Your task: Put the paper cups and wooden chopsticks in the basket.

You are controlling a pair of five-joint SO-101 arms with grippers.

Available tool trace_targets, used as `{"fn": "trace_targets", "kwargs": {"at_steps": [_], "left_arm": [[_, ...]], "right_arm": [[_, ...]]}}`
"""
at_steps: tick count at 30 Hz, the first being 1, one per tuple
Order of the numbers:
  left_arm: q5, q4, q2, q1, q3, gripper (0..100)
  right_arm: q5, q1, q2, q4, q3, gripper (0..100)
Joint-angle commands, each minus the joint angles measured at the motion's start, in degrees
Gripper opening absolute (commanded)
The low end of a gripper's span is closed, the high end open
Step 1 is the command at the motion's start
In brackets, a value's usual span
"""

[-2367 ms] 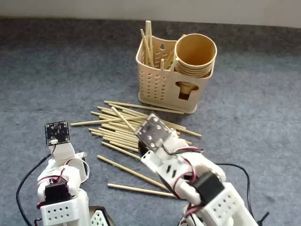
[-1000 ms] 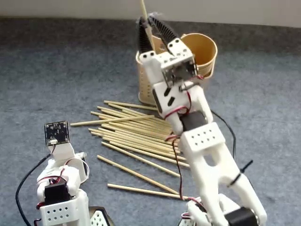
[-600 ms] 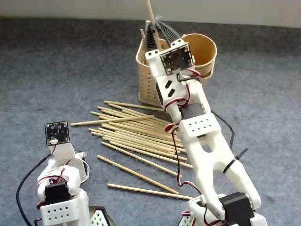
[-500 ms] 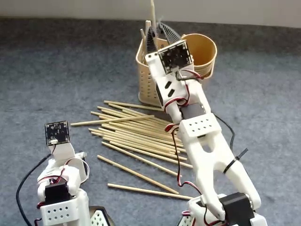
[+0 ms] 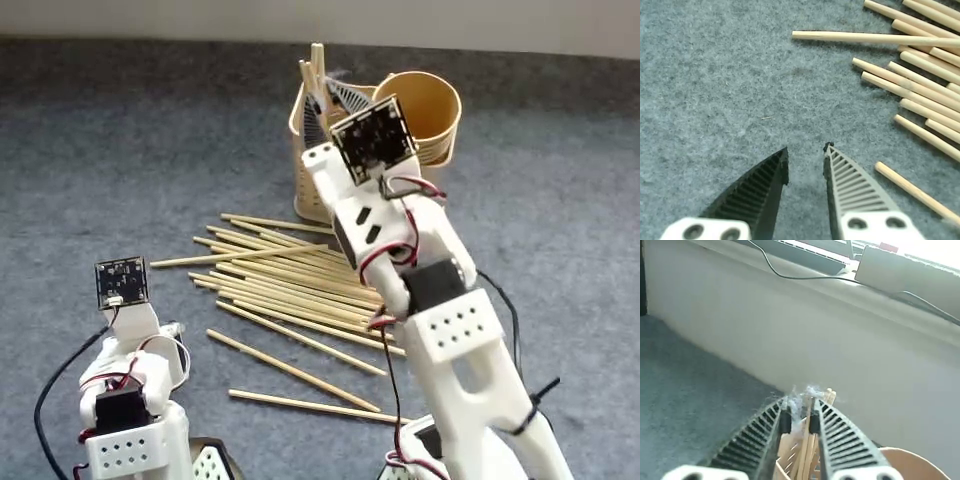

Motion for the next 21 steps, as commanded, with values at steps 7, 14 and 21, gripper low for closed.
{"fn": "trace_targets", "kwargs": {"at_steps": [7,14,21], "left_arm": [[-0.09,0.18,0.13,-0.31,1.19,13],[-0.09,0.18,0.13,-0.31,1.19,13],[-0.09,0.18,0.13,-0.31,1.19,13]], "right_arm": [[0.53,-5.49,-12.00,10.33,9.63,1.7],[0.35,-5.85,-16.40,18.68,15.87,1.7],[0.35,-12.79,-16.57,36.53,15.78,1.7]]}}
